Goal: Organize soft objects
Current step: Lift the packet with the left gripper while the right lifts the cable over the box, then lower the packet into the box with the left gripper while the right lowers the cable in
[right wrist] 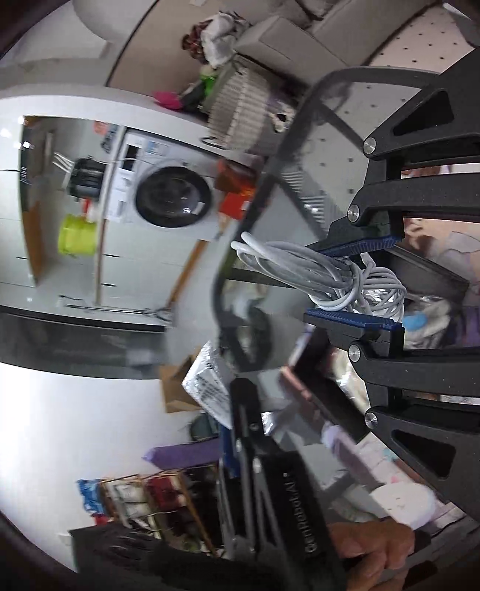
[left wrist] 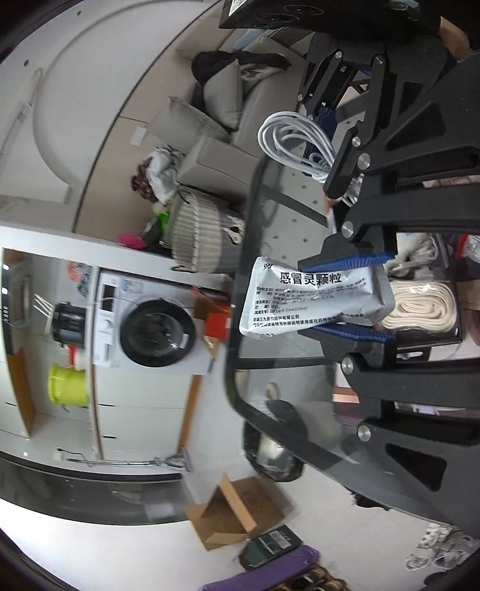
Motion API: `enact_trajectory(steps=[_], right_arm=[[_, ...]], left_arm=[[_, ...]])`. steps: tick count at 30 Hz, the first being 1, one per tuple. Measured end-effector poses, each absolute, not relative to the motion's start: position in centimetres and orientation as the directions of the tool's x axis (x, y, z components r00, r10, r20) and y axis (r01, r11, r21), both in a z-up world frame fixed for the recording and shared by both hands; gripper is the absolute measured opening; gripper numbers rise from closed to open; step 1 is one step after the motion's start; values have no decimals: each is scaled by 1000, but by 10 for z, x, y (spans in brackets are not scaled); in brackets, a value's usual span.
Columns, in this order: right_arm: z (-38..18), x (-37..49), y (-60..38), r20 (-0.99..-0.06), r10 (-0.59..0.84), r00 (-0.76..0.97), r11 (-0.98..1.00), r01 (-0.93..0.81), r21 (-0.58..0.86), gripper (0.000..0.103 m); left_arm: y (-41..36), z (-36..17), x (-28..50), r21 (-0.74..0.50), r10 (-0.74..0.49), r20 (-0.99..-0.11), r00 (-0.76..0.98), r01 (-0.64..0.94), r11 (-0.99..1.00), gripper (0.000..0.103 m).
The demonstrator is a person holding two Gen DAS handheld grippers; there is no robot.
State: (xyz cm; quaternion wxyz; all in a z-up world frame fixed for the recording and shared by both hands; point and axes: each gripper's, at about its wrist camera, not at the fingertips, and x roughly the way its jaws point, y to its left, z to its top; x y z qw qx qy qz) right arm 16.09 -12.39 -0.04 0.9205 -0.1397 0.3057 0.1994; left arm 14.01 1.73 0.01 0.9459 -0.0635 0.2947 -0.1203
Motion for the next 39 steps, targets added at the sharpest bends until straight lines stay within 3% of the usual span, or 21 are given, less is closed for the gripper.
enact_trajectory(steps=[9,14,25,31,39], right_arm=[[-47,173,-115,-773,220,596,847,-510,-152,28],[-69,176,-110,-806,206,556,835,-528,-151,28],[-95,179,-104,-858,212,468,829,-551,-96,29],[-93,180,-101,-864,227,449,833,-550,-67,45],[-78,175,-106,-844,241,479,846,-530,-59,46]], left_arm=[[-6,-41,163,-168,-265,-756,598,215,962,24],[-23,-59,163,-149,-259,-818,514,245,958,24],[-35,-73,163,-153,-252,-858,448,245,957,31],[-30,-72,165,-157,-253,-859,446,241,958,35],[-22,-60,163,-173,-268,-836,479,232,957,41]])
